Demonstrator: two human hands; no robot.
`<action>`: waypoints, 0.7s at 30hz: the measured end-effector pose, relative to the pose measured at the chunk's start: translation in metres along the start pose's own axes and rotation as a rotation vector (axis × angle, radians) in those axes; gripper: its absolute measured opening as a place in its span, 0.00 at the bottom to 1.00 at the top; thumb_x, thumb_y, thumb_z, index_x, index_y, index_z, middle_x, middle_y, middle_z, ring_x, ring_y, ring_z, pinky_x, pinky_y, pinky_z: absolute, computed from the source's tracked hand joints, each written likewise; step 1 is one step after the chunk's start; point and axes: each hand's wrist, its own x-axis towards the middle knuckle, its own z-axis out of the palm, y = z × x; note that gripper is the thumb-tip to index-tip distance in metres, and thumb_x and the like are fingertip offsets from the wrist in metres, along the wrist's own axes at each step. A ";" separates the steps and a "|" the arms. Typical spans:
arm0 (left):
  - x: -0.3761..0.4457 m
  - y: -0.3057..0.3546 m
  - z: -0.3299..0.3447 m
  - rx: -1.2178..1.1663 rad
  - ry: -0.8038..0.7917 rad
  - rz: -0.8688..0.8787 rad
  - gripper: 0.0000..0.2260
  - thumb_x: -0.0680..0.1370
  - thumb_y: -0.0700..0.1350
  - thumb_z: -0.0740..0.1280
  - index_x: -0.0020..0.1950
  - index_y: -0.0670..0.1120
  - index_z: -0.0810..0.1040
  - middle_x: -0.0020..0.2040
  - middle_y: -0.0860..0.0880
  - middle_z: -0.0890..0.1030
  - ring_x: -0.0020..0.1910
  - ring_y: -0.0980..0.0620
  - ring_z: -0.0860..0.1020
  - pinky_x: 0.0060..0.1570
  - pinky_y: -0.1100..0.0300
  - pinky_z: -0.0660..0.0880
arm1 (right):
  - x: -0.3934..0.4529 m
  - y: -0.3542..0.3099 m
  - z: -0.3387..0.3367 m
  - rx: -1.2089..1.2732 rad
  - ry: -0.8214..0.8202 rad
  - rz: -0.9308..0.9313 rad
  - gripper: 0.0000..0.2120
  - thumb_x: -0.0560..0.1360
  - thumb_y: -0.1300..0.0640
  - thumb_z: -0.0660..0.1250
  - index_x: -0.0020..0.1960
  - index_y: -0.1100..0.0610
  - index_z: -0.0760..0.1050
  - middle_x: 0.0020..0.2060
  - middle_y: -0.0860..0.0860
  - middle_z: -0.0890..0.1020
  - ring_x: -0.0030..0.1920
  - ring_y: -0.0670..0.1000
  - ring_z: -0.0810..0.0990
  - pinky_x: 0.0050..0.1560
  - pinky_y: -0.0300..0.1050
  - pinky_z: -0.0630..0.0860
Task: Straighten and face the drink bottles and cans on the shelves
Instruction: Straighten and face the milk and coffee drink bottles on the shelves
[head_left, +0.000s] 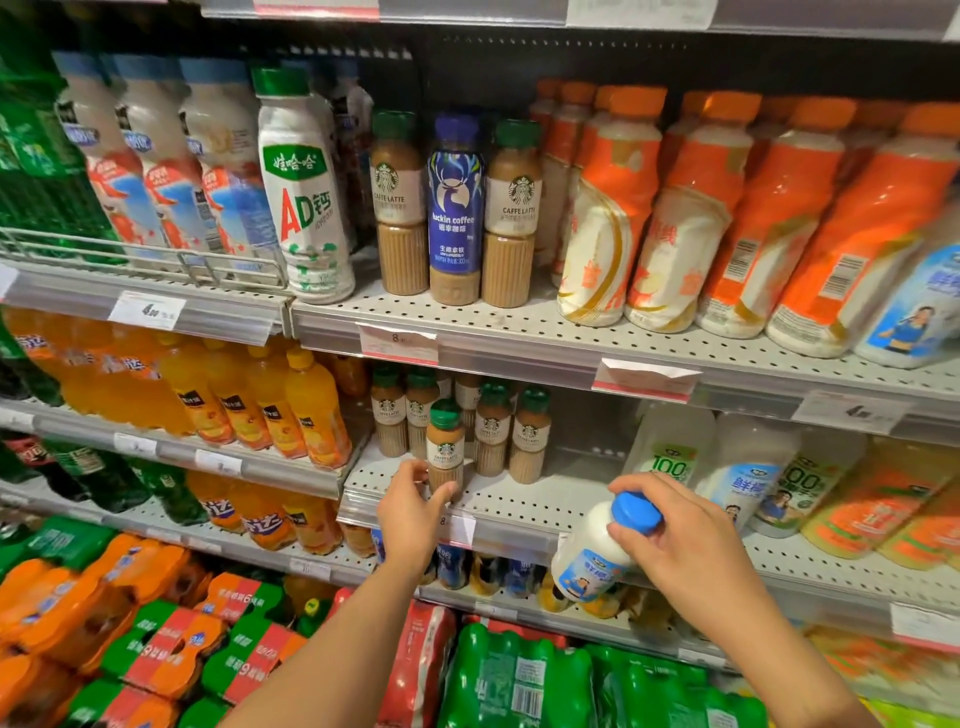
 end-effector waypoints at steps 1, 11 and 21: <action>0.002 0.001 0.000 0.013 0.001 0.008 0.16 0.74 0.54 0.76 0.58 0.53 0.77 0.48 0.56 0.82 0.49 0.52 0.80 0.52 0.48 0.79 | -0.001 0.002 -0.001 0.004 0.005 0.001 0.18 0.72 0.55 0.76 0.54 0.37 0.73 0.51 0.30 0.77 0.50 0.39 0.76 0.48 0.26 0.68; 0.019 0.014 0.006 0.202 -0.064 -0.061 0.23 0.81 0.58 0.68 0.75 0.53 0.73 0.61 0.52 0.84 0.62 0.49 0.79 0.67 0.45 0.65 | -0.006 0.013 -0.006 -0.016 0.010 0.042 0.22 0.71 0.55 0.76 0.52 0.32 0.70 0.51 0.27 0.76 0.52 0.35 0.75 0.47 0.25 0.68; 0.020 0.012 0.028 0.196 0.106 -0.079 0.14 0.77 0.59 0.72 0.54 0.52 0.76 0.44 0.55 0.83 0.46 0.49 0.80 0.59 0.49 0.66 | -0.007 0.013 -0.006 -0.015 0.017 0.028 0.20 0.71 0.56 0.76 0.53 0.36 0.73 0.51 0.31 0.77 0.51 0.37 0.76 0.50 0.25 0.68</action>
